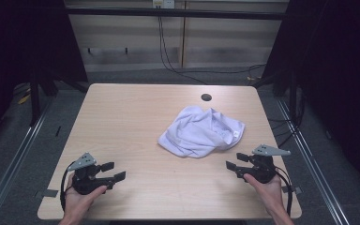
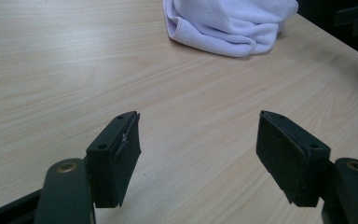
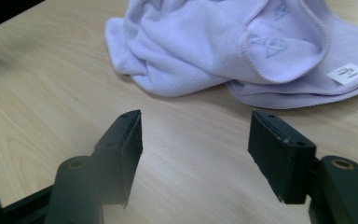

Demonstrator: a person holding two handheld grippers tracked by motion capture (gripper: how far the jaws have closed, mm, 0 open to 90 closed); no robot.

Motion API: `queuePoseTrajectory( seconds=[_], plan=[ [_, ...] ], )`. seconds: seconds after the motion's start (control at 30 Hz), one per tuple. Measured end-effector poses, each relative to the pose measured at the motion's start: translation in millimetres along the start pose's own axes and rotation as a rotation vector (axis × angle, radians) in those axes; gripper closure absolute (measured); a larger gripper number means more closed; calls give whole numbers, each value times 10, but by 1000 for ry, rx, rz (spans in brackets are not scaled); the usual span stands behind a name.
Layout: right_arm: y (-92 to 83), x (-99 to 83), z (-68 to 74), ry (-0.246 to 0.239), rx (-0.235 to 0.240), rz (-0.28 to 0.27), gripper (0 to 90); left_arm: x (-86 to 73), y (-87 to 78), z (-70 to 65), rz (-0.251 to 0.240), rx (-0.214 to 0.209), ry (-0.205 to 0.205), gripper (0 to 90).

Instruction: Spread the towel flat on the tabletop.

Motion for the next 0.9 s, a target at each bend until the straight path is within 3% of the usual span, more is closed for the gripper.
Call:
queuePoseTrajectory(
  seconds=[0.07,0.1,0.13,0.17,0.23,0.3,0.5,0.77,0.8,0.9],
  plan=[
    [11,0,13,-10,13,11,349,4,13,6,2,0,-1,291],
    [27,-4,42,-10,34,22,310,3,19,13,5,1,2,291],
    [34,-7,39,-12,26,24,285,-4,26,26,11,9,6,292],
    [47,-23,54,-29,31,40,372,-6,35,38,16,9,3,287],
    [43,-35,71,-36,36,44,416,6,35,52,12,8,-2,286],
    [34,-36,96,-39,72,47,416,8,32,80,12,16,-4,293],
    [26,-4,65,-43,91,56,430,3,20,111,7,29,1,318],
    [152,317,-22,-65,111,35,348,8,29,89,7,19,18,319],
    [226,456,-84,-70,123,28,331,7,33,90,12,15,20,318],
    [309,589,-188,-57,128,14,326,3,32,91,14,15,24,314]
  ],
)
Point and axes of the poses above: each handheld gripper's, and its own axes: y roughly forward along the jaws, x roughly out of its top, z roughly to its left, the point moved 10 cm from there along y, roughly forward along the jaws, and after that the axes turned 10 degrees about x, right-handed, at the moved point
